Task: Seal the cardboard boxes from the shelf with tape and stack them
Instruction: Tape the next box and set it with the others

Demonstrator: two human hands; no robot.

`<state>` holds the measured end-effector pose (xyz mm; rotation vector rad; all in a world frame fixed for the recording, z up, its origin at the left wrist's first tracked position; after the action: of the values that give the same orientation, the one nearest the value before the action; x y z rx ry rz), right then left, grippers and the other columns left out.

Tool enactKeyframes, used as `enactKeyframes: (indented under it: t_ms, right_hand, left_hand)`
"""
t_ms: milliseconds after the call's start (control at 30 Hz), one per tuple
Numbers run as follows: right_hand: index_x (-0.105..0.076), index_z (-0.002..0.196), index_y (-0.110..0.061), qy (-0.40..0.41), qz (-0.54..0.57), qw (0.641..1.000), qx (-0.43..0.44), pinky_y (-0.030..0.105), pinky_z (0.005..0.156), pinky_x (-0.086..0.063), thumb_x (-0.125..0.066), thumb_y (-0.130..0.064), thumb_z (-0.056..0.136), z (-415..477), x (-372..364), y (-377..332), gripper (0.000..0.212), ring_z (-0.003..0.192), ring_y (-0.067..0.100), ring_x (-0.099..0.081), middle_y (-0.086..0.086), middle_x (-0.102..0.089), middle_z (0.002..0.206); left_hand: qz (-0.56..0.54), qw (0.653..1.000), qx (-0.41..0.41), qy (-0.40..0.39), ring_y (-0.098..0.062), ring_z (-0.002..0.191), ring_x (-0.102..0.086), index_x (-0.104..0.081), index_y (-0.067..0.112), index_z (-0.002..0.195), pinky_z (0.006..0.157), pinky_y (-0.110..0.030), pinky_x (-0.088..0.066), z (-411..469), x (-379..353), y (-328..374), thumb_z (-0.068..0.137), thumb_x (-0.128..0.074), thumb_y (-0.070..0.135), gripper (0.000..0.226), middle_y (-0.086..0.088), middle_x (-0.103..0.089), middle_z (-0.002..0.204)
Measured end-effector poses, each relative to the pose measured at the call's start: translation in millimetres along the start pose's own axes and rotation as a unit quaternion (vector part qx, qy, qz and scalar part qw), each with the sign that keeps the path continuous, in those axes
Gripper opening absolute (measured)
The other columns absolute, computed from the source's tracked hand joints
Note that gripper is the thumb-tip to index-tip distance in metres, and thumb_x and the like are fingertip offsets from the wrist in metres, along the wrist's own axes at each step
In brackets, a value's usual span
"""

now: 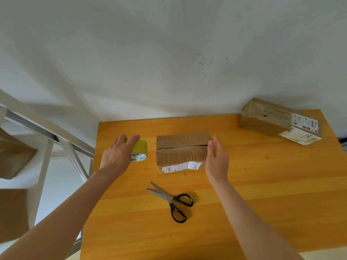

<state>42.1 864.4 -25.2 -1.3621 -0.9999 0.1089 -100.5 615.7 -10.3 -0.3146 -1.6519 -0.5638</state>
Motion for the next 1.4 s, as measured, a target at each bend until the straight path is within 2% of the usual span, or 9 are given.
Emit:
enactKeyframes:
  t_ms: [167,333,467,567,767,867,1000,1167,1400]
  right_hand:
    - [-0.035,0.147,-0.004,-0.029,-0.139,0.990,0.010,0.032,0.106,-0.038,-0.032,-0.022,0.106,1.6,-3.9,1.7,0.044,0.133,0.027,-0.045,0.014,-0.047,0.145]
    - [-0.007,0.154,-0.007,-0.125,-0.349,0.911,0.182,0.035,0.123,-0.002,-0.010,-0.042,0.104,-8.9,-23.8,-14.6,0.062,0.150,0.020,0.003,0.008,0.002,0.163]
    - [0.013,0.152,-0.010,-0.166,-0.417,0.870,0.202,0.034,0.121,0.009,0.009,-0.059,0.092,-21.5,-39.3,-17.0,0.078,0.148,0.020,0.017,0.007,0.021,0.158]
    - [0.020,0.150,-0.012,-0.219,-0.435,0.827,0.281,0.036,0.119,0.015,0.012,-0.061,0.092,-30.9,-59.3,-26.6,0.076,0.145,0.021,0.025,0.006,0.030,0.156]
    - [-0.001,0.156,-0.014,-0.265,-0.433,0.780,0.366,0.040,0.122,0.003,-0.007,-0.060,0.096,-38.8,-87.6,-40.7,0.075,0.150,0.020,0.007,0.002,0.006,0.163]
    - [-0.001,0.156,-0.015,-0.266,-0.425,0.786,0.360,0.041,0.122,0.005,-0.016,-0.063,0.097,-38.5,-88.6,-36.7,0.077,0.150,0.021,0.009,0.002,0.007,0.163]
    - [-0.015,0.156,-0.013,-0.241,-0.403,0.799,0.376,0.043,0.122,-0.010,-0.035,-0.051,0.099,-45.8,-88.0,-30.2,0.071,0.150,0.024,-0.005,0.005,-0.007,0.163]
    - [-0.019,0.155,-0.013,-0.226,-0.414,0.793,0.385,0.043,0.121,-0.016,-0.039,-0.047,0.098,-47.2,-86.4,-24.4,0.070,0.149,0.025,-0.014,0.006,-0.013,0.162]
    - [-0.015,0.155,-0.014,-0.248,-0.417,0.783,0.390,0.042,0.123,-0.010,-0.035,-0.047,0.099,-43.9,-85.1,-25.5,0.069,0.150,0.024,-0.006,0.004,-0.007,0.163]
  left_hand:
    - [0.003,1.000,0.009,-0.006,-0.030,0.085,-0.055,-0.047,0.019,0.134,0.046,-0.025,-0.033,0.8,-1.7,-2.7,0.083,-0.067,0.005,0.056,-0.014,-0.052,0.103]
    - [0.005,1.000,0.010,-0.016,-0.029,0.088,-0.054,-0.046,0.018,0.134,0.049,-0.028,-0.036,0.1,-5.4,-6.9,0.086,-0.064,0.008,0.052,-0.013,-0.052,0.103]
    - [0.014,0.999,0.012,-0.030,-0.027,0.094,-0.054,-0.040,0.022,0.137,0.052,-0.027,-0.038,2.3,-8.1,-7.2,0.089,-0.061,0.012,0.053,-0.011,-0.050,0.109]
    - [0.011,0.999,0.015,-0.039,-0.026,0.097,-0.053,-0.038,0.023,0.138,0.054,-0.027,-0.040,2.5,-10.1,-7.9,0.090,-0.060,0.013,0.054,-0.010,-0.049,0.112]
    - [-0.034,0.997,-0.031,-0.055,-0.027,0.094,-0.057,-0.050,0.016,0.122,0.065,-0.029,-0.038,8.2,-14.5,-12.7,0.087,-0.066,0.022,0.039,-0.007,-0.058,0.104]
    - [-0.092,0.988,-0.032,-0.124,-0.019,0.082,-0.056,-0.047,0.022,0.118,0.063,-0.027,-0.040,14.1,-17.8,-17.7,0.077,-0.074,0.045,0.054,0.003,-0.061,0.102]
    - [-0.095,0.981,-0.034,-0.166,-0.012,0.085,-0.054,-0.046,0.033,0.123,0.064,-0.023,-0.045,14.6,-14.6,-21.5,0.065,-0.042,0.085,0.078,0.013,-0.056,0.105]
    - [-0.160,0.970,-0.025,-0.181,-0.018,0.102,-0.060,-0.048,0.042,0.131,0.071,-0.025,-0.050,16.5,-16.1,-18.2,0.090,-0.051,0.054,0.043,0.005,-0.059,0.128]
    - [-0.167,0.964,-0.016,-0.208,-0.020,0.086,-0.064,-0.052,0.038,0.112,0.065,-0.034,-0.057,21.1,-25.2,-6.0,0.090,-0.053,0.047,0.023,-0.003,-0.068,0.105]
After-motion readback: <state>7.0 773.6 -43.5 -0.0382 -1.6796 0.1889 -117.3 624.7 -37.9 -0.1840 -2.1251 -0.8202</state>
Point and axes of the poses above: each hand's wrist, its own z-axis towards the middle knuckle, its own x-axis out of the back of the hand, y = z × x, the point moved 3 cm from there along z, towards the middle knuckle
